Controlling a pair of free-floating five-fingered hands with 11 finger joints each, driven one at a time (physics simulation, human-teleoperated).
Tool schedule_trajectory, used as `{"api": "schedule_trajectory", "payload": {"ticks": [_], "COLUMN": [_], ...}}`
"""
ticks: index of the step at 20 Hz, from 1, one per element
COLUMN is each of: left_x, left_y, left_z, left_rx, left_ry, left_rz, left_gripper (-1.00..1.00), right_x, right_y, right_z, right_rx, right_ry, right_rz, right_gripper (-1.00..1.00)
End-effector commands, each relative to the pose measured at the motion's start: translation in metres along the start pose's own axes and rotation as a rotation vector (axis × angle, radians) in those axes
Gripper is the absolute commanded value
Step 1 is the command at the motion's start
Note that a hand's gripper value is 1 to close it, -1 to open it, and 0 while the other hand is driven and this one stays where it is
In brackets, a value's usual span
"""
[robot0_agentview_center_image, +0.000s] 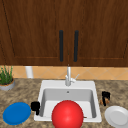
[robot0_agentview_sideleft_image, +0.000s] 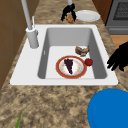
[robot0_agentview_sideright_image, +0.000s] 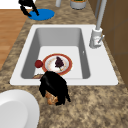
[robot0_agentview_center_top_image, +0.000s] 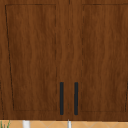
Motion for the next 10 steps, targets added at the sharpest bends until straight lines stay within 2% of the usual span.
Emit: {"api": "schedule_trajectory", "payload": {"ticks": [1,3,6,8,10], "left_x": [0.0,0.0,0.0,0.0,0.0], "left_y": [0.0,0.0,0.0,0.0,0.0], "left_z": [0.0,0.0,0.0,0.0,0.0], "left_rx": [0.0,0.0,0.0,0.0,0.0], "left_ry": [0.0,0.0,0.0,0.0,0.0], "left_rz": [0.0,0.0,0.0,0.0,0.0], "left_gripper": [0.0,0.0,0.0,0.0,0.0], "right_x": [-0.002,-0.001,0.004,0.004,0.004], "right_y": [0.025,0.023,0.033,0.014,-0.005], "right_z": [0.011,0.013,0.021,0.021,0.025], "right_rx": [-0.077,-0.166,-0.215,-0.24,-0.252], "right_ry": [0.038,0.064,0.067,0.086,0.107], "right_rz": [-0.008,0.001,-0.022,-0.063,-0.066], "right_gripper": [1.0,1.0,1.0,1.0,1.0]}}
